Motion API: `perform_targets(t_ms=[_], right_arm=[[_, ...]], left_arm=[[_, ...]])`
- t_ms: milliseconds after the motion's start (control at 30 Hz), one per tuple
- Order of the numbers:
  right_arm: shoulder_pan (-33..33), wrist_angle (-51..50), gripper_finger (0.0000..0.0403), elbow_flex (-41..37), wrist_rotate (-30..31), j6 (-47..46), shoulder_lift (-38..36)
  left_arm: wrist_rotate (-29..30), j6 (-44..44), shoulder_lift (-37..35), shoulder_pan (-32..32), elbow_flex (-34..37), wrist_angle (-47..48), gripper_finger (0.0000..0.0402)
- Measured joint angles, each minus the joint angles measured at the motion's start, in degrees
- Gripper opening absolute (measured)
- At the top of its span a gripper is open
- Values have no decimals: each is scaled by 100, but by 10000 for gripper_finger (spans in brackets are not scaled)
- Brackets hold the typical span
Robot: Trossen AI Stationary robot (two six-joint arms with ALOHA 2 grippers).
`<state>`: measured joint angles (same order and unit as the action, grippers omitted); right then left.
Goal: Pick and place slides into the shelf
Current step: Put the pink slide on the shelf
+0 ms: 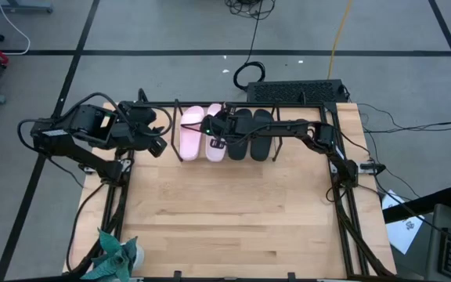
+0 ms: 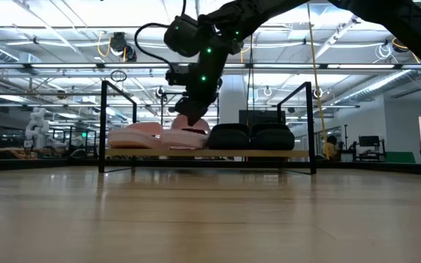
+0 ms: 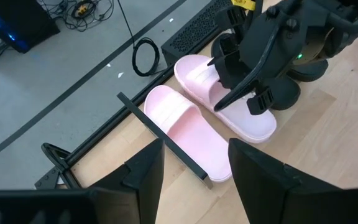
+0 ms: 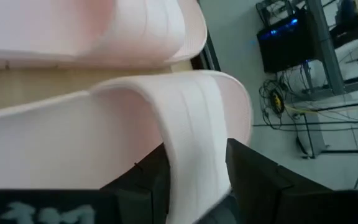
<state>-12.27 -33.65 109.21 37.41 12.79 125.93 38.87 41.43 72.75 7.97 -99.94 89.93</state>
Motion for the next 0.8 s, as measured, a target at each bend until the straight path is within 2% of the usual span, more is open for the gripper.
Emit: perform_targets(t_ms=[300,800], right_arm=[[16,50,138,0,-324,-38,-7],[334,-7,138,-7,-363,-156,-185]], left_arm=[[-34,-4,0,-2,0,0,182],[-96,-63,0,0,0,4,182]])
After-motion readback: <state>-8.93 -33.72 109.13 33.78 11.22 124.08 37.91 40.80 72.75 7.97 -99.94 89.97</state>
